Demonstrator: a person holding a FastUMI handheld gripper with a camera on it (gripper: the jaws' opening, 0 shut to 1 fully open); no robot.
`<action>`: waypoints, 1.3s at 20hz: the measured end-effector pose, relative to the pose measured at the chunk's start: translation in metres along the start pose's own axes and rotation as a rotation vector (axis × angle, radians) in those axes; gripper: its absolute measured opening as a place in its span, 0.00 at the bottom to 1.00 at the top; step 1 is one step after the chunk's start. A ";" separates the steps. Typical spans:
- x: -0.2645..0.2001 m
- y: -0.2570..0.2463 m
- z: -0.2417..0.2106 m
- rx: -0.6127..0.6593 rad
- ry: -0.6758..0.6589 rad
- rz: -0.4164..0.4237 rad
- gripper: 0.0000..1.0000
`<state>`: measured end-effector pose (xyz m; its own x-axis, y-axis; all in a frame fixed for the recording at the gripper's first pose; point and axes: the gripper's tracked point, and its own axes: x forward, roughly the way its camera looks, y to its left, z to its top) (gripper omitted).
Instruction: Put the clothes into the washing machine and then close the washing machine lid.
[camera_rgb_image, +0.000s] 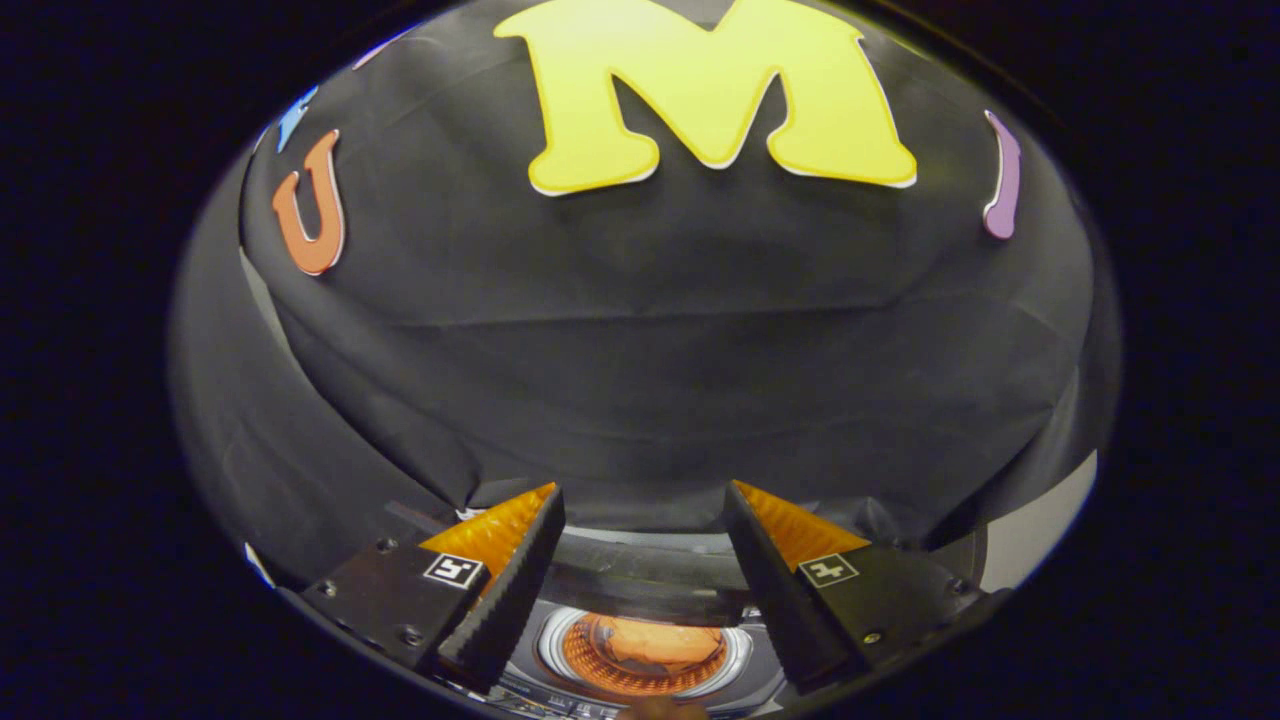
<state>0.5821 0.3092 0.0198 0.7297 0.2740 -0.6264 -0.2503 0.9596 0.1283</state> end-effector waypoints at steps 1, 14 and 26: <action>0.006 -0.002 -0.002 0.002 0.010 -0.012 0.99; 0.024 -0.015 -0.025 0.006 -0.003 -0.042 1.00; 0.008 -0.010 -0.035 -0.019 -0.076 -0.027 1.00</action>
<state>0.5684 0.2996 -0.0131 0.7827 0.2523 -0.5690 -0.2409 0.9657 0.0969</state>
